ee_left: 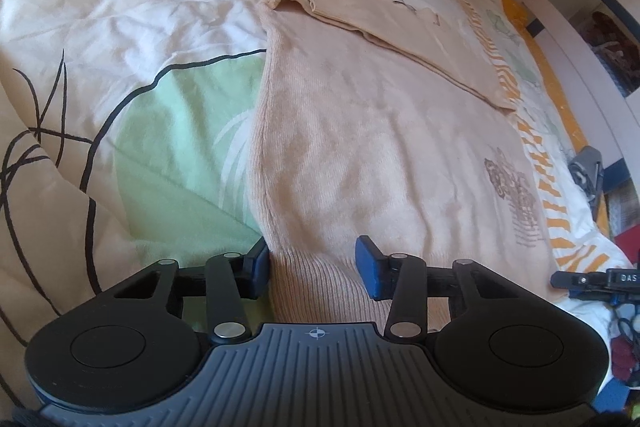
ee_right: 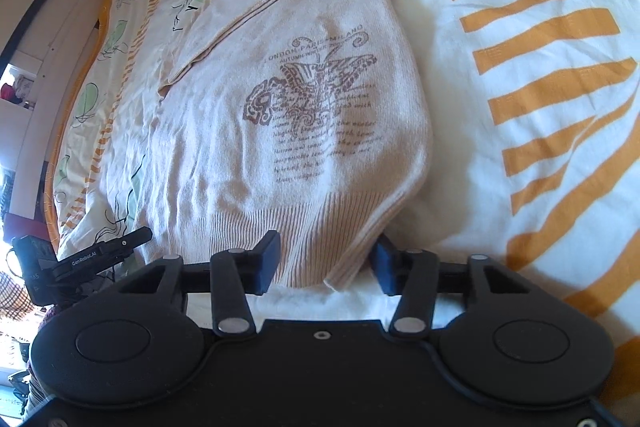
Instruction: Fold small clothes
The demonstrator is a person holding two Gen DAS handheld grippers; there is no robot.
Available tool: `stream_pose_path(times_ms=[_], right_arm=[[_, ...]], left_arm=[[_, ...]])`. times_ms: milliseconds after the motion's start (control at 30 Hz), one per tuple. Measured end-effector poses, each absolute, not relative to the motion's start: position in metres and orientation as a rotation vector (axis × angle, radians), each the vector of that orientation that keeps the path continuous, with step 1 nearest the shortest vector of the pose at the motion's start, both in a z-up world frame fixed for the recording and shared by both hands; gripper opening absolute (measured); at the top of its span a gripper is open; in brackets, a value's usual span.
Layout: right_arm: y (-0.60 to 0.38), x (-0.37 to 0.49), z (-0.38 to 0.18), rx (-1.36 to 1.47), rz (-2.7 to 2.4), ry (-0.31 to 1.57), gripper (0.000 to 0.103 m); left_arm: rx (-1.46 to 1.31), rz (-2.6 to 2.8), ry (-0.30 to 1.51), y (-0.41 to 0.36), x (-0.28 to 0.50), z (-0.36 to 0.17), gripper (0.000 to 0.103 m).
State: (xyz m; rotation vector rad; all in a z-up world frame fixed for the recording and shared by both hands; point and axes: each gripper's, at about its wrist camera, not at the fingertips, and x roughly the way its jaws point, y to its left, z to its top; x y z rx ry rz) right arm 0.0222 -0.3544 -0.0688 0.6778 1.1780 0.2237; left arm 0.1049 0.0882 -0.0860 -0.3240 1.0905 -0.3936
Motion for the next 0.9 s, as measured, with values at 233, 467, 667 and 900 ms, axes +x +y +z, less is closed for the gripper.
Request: stream_pose_path(times_ms=[233, 467, 667, 900], right_arm=[[-0.350, 0.019, -0.064, 0.687, 0.253, 1.134, 0.013], [-0.354, 0.015, -0.049, 0.737, 0.302, 1.016, 0.012], [-0.360, 0.020, -0.036, 0.766, 0.310, 0.925, 0.012], [-0.374, 0.038, -0.020, 0.766, 0.307, 0.817, 0.012]], left_arm=[[-0.373, -0.402, 1.107, 0.092, 0.102, -0.086, 0.006], [-0.406, -0.480, 1.013, 0.086, 0.090, -0.068, 0.005], [-0.531, -0.476, 0.950, 0.099, 0.095, -0.057, 0.005], [-0.586, -0.474, 0.876, 0.106, 0.118, -0.037, 0.005]])
